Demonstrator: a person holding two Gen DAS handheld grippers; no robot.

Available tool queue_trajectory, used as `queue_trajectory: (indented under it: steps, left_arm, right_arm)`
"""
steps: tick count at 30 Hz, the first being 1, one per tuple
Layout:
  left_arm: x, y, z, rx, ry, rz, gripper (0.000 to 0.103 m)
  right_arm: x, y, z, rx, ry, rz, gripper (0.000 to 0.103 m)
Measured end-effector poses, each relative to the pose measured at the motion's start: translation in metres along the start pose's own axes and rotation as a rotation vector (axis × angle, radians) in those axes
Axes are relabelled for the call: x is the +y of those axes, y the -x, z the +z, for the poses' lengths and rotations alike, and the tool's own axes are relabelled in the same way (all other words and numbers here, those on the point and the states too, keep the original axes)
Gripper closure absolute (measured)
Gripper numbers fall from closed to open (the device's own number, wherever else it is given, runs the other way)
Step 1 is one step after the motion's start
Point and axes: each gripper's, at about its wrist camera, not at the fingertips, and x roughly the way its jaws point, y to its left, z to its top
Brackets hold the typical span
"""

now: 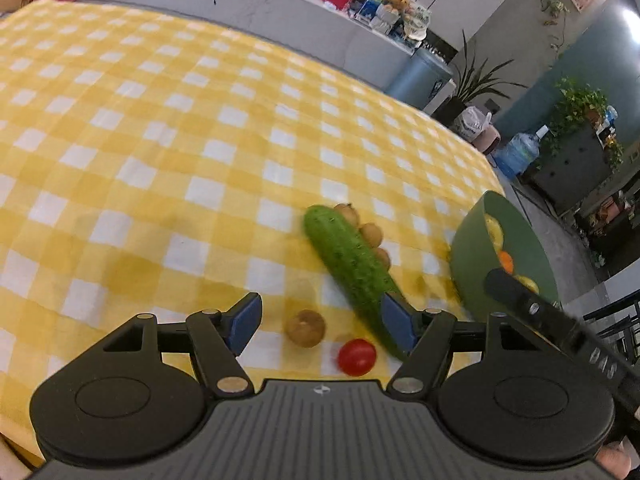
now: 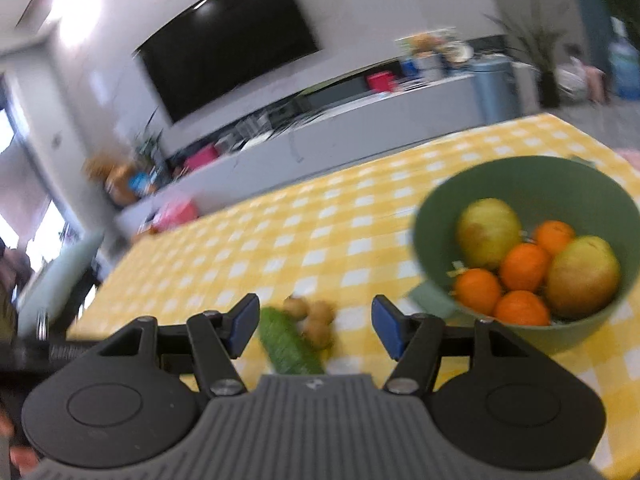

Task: Organize fruits
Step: 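Move both tools from the colander back toward the small brown fruits by the cucumber, then close the left tool on a brown kiwi while the right tool reaches the longans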

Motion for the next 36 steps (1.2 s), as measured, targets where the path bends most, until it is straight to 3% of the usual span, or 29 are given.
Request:
queue_trajectory:
  steps: [3,7,12,22,28,33,36]
  left_arm:
    - [0.006,-0.005,-0.002,0.033,-0.002,0.009,0.023]
    - [0.016,-0.009,-0.004,0.037,0.038,0.002,0.024]
    - [0.014,-0.018,-0.009,0.052,0.010,-0.060,0.031]
    - [-0.003,-0.032,-0.027,0.007,-0.151,-0.033,0.055]
    - [-0.009,-0.036,-0.036,-0.027,-0.232,0.000,0.072]
    - [-0.010,-0.034,-0.038,-0.045,-0.252,0.014,0.074]
    - [-0.007,-0.030,-0.037,-0.056,-0.243,0.006,0.074]
  right_arm:
    - [0.016,-0.012,-0.007,0.070,0.096,0.061,0.062]
    - [0.035,-0.026,-0.017,0.181,0.212,0.158,0.062]
    - [0.049,-0.045,-0.027,0.271,0.310,0.125,0.062]
    - [0.011,-0.032,-0.014,0.174,0.048,0.070,0.056]
    - [0.011,-0.036,-0.013,0.181,0.047,0.042,0.056]
    - [0.006,-0.038,-0.012,0.182,0.013,0.020,0.056]
    - [-0.007,-0.048,-0.005,0.202,-0.105,0.003,0.056]
